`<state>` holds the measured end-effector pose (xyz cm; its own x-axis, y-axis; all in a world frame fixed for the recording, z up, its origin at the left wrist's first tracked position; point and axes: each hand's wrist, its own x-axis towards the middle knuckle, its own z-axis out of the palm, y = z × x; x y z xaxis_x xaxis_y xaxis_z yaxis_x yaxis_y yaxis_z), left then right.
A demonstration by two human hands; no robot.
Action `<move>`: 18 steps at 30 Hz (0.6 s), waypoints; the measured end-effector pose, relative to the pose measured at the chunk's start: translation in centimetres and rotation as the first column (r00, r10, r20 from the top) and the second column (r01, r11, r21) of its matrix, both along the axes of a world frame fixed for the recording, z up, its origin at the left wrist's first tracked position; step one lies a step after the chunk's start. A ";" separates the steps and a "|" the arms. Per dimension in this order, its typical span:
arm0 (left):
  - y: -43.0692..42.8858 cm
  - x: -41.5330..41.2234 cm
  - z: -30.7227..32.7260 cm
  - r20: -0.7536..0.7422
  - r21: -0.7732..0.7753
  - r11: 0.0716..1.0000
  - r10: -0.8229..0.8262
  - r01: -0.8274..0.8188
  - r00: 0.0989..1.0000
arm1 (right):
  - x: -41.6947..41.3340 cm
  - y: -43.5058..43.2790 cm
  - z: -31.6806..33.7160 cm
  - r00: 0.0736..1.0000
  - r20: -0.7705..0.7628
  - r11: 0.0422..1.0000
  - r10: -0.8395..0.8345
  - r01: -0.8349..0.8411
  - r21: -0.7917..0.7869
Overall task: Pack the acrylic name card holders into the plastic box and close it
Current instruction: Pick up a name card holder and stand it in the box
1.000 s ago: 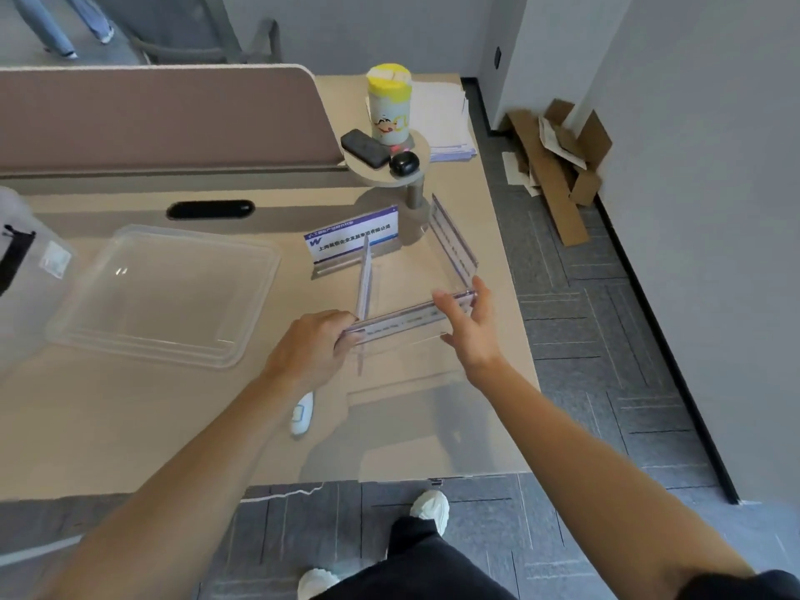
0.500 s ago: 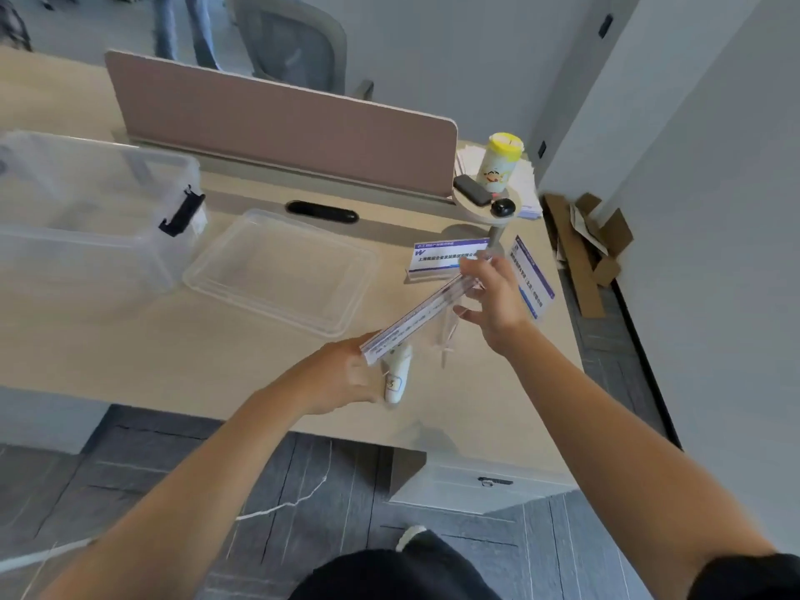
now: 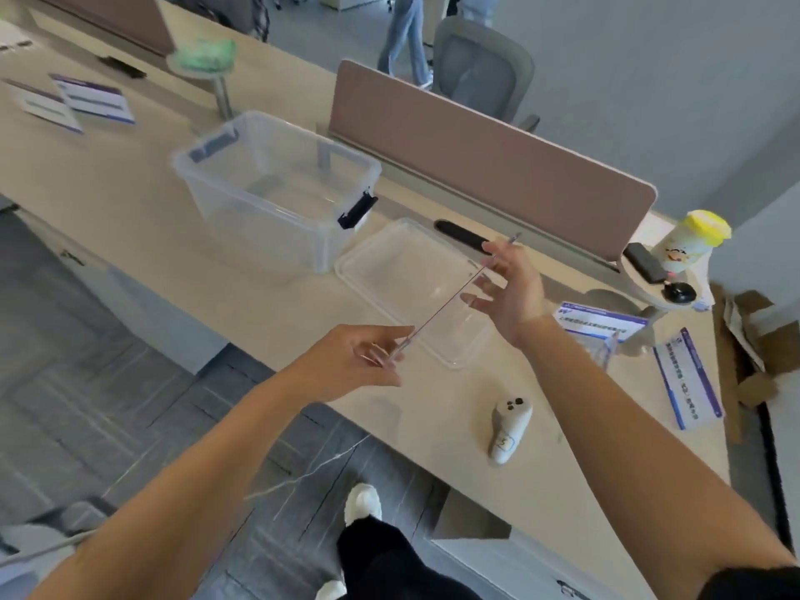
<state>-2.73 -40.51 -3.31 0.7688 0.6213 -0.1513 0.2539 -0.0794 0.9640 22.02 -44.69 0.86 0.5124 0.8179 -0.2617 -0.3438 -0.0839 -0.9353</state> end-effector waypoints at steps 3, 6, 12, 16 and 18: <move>3.4 -0.3 0.6 -0.027 0.059 0.995 0.077 -0.076 0.997 | 0.2 4.9 -0.5 0.998 -0.030 0.998 0.060 -0.060 0.020; 6.9 0.0 1.3 -0.039 0.078 0.988 0.138 -0.135 0.990 | 0.5 9.3 -0.5 0.988 -0.051 0.989 0.143 -0.141 0.039; 12.8 -0.9 1.3 0.022 0.035 0.975 0.221 -0.222 0.975 | -0.7 16.5 -0.3 0.929 -0.011 0.929 0.371 -0.371 0.001; 17.1 -2.7 0.0 0.013 0.037 0.967 0.252 -0.252 0.968 | -2.7 20.8 -0.2 0.905 0.029 0.906 0.423 -0.423 -0.007; 19.6 -3.8 -0.7 -0.011 0.067 0.967 0.247 -0.245 0.969 | -4.0 23.1 -0.6 0.934 0.039 0.935 0.355 -0.354 -0.028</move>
<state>-6.51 -20.91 -4.01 0.5884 0.7999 -0.1180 0.2916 -0.0739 0.9537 18.06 -21.55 0.27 0.2015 0.9432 -0.2643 -0.2478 -0.2119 -0.9454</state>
